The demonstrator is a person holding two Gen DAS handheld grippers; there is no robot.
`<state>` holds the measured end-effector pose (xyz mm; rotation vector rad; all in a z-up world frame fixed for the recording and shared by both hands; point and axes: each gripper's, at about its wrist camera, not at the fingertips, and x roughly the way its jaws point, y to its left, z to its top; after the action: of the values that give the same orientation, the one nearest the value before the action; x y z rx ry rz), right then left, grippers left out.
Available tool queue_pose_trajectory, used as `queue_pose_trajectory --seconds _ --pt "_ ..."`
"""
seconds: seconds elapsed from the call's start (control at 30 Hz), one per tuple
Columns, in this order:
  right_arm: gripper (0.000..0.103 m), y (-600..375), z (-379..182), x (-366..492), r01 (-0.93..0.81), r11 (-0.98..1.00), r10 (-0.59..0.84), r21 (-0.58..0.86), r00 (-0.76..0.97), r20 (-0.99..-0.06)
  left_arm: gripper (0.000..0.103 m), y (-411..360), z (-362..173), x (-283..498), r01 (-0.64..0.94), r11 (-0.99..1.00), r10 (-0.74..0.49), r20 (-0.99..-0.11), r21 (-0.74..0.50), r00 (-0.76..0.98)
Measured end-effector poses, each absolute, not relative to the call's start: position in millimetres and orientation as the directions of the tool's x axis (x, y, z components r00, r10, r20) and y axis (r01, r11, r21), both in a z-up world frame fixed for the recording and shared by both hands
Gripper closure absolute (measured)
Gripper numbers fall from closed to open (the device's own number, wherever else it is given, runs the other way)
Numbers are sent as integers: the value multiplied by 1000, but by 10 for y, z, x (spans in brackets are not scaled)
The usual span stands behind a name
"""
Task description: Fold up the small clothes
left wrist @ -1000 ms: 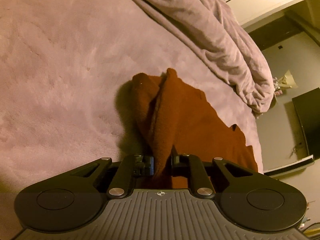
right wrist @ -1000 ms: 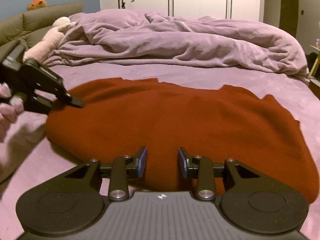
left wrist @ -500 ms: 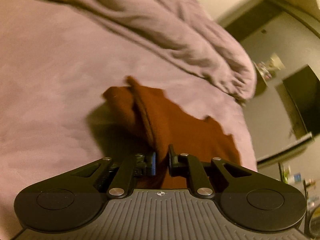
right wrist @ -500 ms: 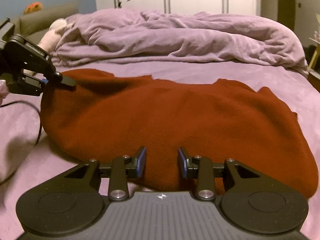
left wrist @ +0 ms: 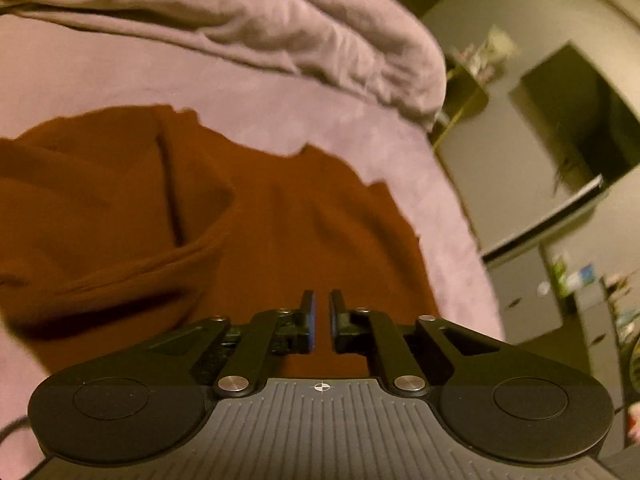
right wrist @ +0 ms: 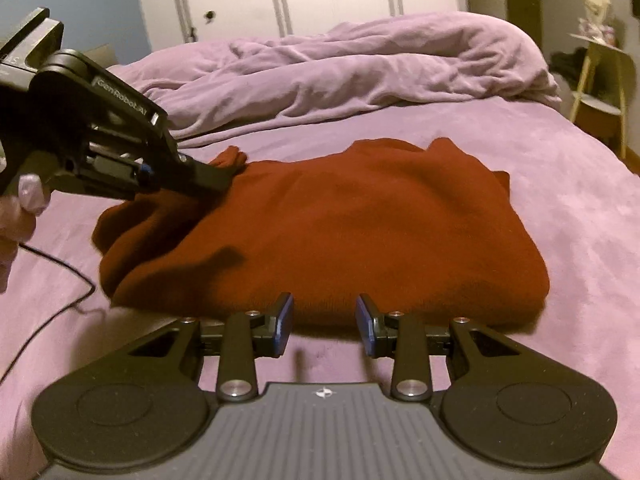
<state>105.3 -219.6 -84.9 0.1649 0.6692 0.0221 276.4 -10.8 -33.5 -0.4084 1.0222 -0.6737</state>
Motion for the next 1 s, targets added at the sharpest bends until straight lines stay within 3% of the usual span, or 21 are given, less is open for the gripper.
queue_pose_trajectory --seconds 0.03,0.07,0.1,0.13,0.2,0.23,0.53,0.7,0.83,0.9,0.93,0.97,1.0 --pt "70 -2182 -851 1048 20 988 79 153 784 -615 82 6 -295 2723 315 736 -676 -634 -599 376" --pt "69 -2161 -853 1054 9 988 87 151 785 -613 70 162 -256 2657 309 756 -653 -635 -577 414" --pt "69 -2131 -855 1074 1 988 94 153 784 -614 64 293 -232 2606 287 785 -617 -647 -550 448" --pt "69 -2093 -848 1094 -5 987 103 159 783 -613 64 416 -220 2559 270 807 -586 -655 -526 477" --pt "68 -2013 -826 1141 -20 984 123 175 787 -605 50 680 -205 2502 238 837 -539 -665 -493 518" --pt "68 -1971 -819 1159 -24 983 130 181 787 -603 48 842 -231 2500 204 848 -515 -671 -488 533" --pt "64 -1475 -701 1379 -98 978 190 183 779 -598 42 1612 -892 2896 -39 791 -517 -701 -611 490" --pt "62 -1235 -665 1484 -132 982 188 137 778 -599 42 1650 -1152 3094 -89 671 -624 -625 -737 468" --pt "62 -1202 -696 1488 -123 982 187 146 772 -608 41 1609 -1302 3272 -107 632 -657 -604 -768 451" --pt "62 -1227 -714 1463 -116 983 180 144 771 -611 50 1604 -1341 3347 -109 616 -665 -590 -780 458" --pt "62 -1250 -728 1447 -110 984 175 143 770 -614 60 1591 -1356 3381 -106 613 -668 -586 -783 458" --pt "62 -1276 -737 1443 -104 984 171 143 768 -617 82 1571 -1371 3414 -112 620 -665 -595 -777 451" --pt "62 -1309 -747 1438 -97 985 167 146 767 -620 87 1541 -1386 3440 -119 641 -652 -619 -759 438"
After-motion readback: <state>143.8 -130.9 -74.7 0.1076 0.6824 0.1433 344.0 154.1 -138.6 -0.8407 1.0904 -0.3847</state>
